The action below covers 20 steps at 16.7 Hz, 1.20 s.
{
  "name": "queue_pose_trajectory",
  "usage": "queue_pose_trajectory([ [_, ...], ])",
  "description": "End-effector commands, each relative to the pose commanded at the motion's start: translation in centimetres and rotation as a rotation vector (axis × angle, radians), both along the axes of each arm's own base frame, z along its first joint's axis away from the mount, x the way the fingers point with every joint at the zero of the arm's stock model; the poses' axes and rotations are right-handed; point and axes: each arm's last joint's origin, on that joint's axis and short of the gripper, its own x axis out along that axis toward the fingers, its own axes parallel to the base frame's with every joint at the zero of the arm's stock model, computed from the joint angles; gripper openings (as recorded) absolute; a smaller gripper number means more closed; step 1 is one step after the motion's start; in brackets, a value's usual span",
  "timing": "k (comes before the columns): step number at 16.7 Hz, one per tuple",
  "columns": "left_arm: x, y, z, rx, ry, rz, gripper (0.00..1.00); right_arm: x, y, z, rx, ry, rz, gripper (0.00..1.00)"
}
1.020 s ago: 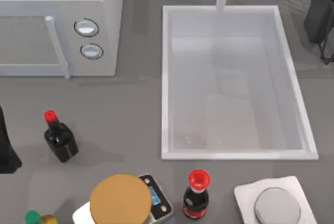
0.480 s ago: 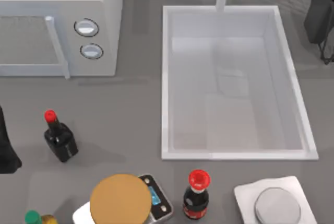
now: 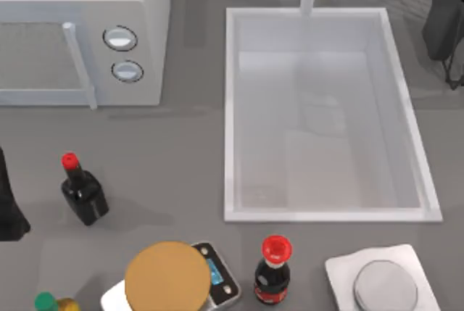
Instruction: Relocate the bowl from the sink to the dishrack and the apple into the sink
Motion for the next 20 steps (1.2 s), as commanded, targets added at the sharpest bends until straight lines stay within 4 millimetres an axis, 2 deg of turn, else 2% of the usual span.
queue_pose_trajectory([
  [9, 0.0, 0.0, 0.0, 0.000, 0.000, 0.000, 1.00, 0.0, 0.0, 0.0, 0.000, 0.000, 0.000, 0.02],
  [17, 0.0, 0.0, 0.0, 0.000, 0.000, 0.000, 1.00, 0.0, 0.0, 0.0, 0.000, 0.000, 0.000, 0.00],
  [18, 0.0, 0.0, 0.0, 0.000, 0.000, 0.000, 1.00, 0.5, -0.1, 3.0, -0.053, -0.062, -0.018, 0.00],
  [20, 0.0, 0.0, 0.0, 0.000, 0.000, 0.000, 1.00, 0.6, -0.2, 3.4, -0.054, -0.064, -0.018, 0.00],
])
